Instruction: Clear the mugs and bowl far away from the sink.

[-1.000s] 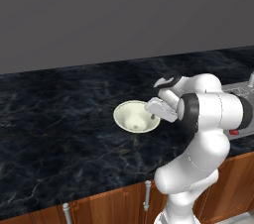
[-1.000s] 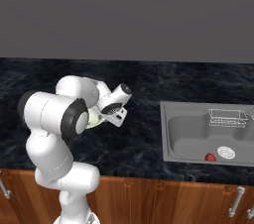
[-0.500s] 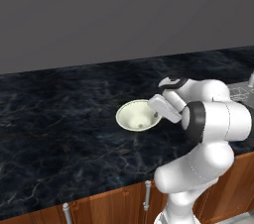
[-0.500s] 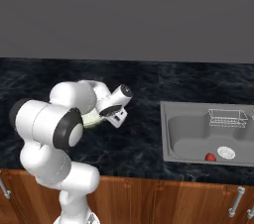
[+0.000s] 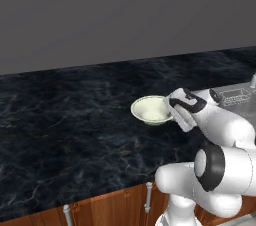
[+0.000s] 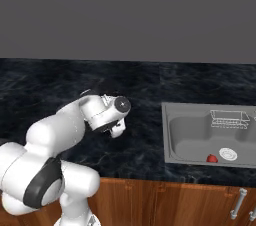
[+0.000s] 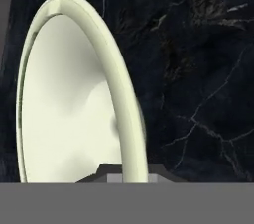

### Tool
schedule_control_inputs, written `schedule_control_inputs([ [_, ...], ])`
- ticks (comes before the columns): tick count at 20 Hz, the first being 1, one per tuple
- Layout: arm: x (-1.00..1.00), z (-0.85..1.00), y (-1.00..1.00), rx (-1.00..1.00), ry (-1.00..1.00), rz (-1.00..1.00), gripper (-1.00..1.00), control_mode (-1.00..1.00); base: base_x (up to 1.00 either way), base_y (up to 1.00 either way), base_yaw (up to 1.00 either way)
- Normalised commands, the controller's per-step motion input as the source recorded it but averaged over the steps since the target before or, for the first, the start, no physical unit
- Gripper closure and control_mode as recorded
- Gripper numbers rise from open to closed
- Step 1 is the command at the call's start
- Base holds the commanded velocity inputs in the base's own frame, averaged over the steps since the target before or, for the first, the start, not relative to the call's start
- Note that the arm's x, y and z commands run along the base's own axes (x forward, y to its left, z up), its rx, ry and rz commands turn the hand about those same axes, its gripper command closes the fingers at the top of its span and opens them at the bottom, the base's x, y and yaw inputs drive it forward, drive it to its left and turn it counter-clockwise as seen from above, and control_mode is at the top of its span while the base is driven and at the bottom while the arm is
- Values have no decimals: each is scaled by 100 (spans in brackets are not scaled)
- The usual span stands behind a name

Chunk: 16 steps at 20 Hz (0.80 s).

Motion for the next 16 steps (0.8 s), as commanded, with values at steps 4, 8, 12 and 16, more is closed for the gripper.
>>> schedule_control_inputs([
  [4, -8, 57, 0, 4, 30, -61, 100, -100, 0, 0, 0],
  [8, 0, 68, 0, 8, 39, -53, 100, -100, 0, 0, 0],
  [12, -12, 58, -1, 17, 27, -16, 100, -100, 0, 0, 0],
  [16, -51, 24, 0, 13, -5, 3, 100, -100, 0, 0, 0],
])
